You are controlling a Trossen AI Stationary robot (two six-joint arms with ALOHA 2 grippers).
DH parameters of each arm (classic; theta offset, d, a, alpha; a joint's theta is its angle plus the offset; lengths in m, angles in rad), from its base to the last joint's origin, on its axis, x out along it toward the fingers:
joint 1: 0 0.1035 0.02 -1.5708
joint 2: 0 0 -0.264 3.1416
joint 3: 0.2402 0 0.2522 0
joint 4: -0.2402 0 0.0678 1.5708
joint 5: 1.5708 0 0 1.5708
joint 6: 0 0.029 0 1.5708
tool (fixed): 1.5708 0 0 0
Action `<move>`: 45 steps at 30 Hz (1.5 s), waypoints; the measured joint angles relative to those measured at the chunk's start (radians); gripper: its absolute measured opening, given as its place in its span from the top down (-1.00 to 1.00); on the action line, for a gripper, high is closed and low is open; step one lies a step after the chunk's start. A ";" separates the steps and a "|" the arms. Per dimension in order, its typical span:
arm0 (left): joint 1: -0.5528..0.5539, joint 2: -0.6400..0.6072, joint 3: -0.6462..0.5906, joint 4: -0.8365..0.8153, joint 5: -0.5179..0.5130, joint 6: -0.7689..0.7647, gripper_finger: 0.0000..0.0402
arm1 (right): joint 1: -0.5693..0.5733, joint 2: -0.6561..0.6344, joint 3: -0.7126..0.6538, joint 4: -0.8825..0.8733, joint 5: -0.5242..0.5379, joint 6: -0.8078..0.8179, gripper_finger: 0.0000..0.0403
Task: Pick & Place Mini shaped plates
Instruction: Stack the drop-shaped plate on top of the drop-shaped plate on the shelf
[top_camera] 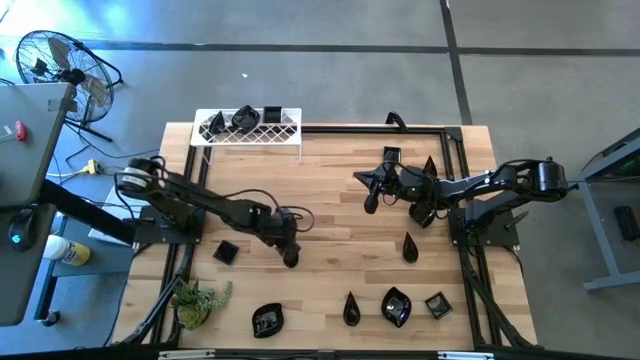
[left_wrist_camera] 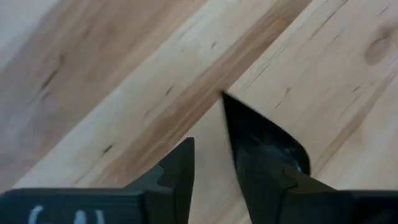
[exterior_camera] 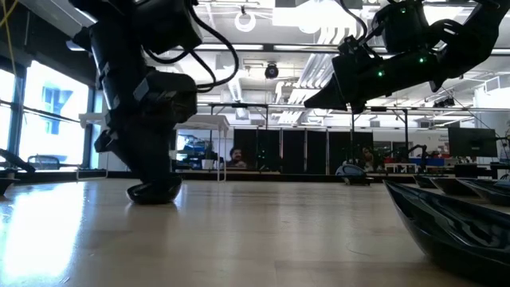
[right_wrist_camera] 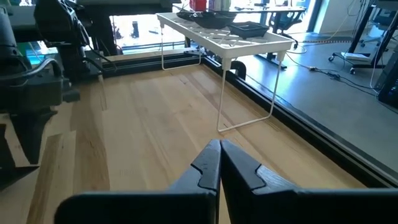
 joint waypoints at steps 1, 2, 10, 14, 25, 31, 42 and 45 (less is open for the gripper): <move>0.000 0.007 0.000 0.019 0.000 0.001 0.47 | 0.000 0.000 0.000 0.000 0.000 0.000 0.99; 0.000 0.010 0.001 0.030 -0.001 0.003 0.49 | 0.000 0.000 0.000 0.000 0.000 0.000 0.98; 0.000 0.010 0.001 0.043 -0.006 0.025 0.80 | 0.000 0.000 0.000 0.000 0.000 0.000 0.98; 0.001 0.010 0.004 0.042 -0.006 0.032 0.98 | 0.000 0.000 0.000 0.000 0.000 0.000 0.99; 0.190 -0.174 0.162 -0.226 0.058 0.243 0.99 | 0.000 0.000 0.000 -0.002 -0.002 0.002 0.99; 0.381 -0.304 0.338 -0.536 0.066 0.409 1.00 | 0.000 0.000 0.000 -0.002 -0.006 0.002 0.97; 0.832 -0.325 0.728 -0.958 -0.035 0.729 1.00 | 0.000 0.000 0.000 0.000 -0.024 0.003 0.99; 0.977 -0.299 0.771 -0.985 0.006 0.812 1.00 | 0.000 0.000 0.000 0.007 -0.032 0.003 0.97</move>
